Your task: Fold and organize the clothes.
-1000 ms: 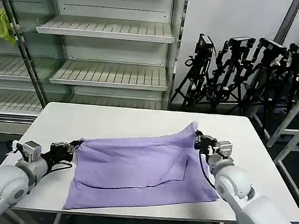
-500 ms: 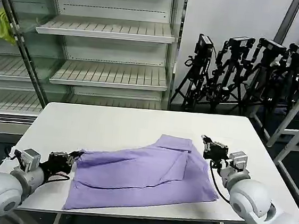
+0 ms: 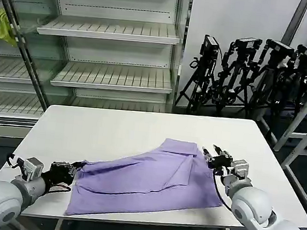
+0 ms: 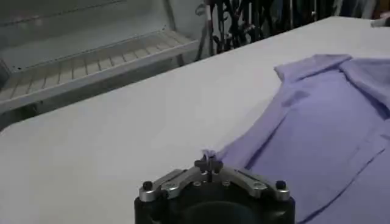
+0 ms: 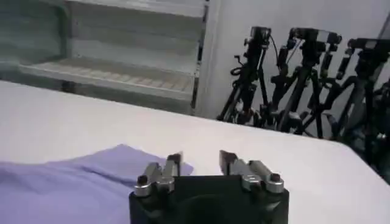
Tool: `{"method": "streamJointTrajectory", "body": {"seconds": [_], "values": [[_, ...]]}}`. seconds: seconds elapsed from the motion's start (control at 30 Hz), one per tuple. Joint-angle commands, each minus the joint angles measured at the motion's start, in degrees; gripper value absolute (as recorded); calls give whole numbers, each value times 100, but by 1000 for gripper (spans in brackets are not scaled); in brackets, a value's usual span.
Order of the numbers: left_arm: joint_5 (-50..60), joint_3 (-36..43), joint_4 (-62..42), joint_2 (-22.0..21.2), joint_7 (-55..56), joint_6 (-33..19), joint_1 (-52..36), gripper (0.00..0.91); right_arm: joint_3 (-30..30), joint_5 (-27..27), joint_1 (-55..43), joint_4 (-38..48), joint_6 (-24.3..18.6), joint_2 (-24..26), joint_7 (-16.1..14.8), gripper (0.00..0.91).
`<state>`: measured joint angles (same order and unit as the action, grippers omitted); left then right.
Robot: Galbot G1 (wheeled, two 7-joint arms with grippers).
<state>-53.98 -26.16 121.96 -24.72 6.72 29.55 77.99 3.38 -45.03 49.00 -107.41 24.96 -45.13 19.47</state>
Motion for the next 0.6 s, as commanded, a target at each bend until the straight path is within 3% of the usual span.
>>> {"method": "streamJointTrajectory", "body": {"seconds": [0.03,0.6], "values": [[-30,22,55,71,18,6,67,50,-334,19,-563,927,6,-446,-65,907],[10,-7,128,59,22,2,197,50,-727,251,-1214,2203,-122,-1479,-345,907]]}}
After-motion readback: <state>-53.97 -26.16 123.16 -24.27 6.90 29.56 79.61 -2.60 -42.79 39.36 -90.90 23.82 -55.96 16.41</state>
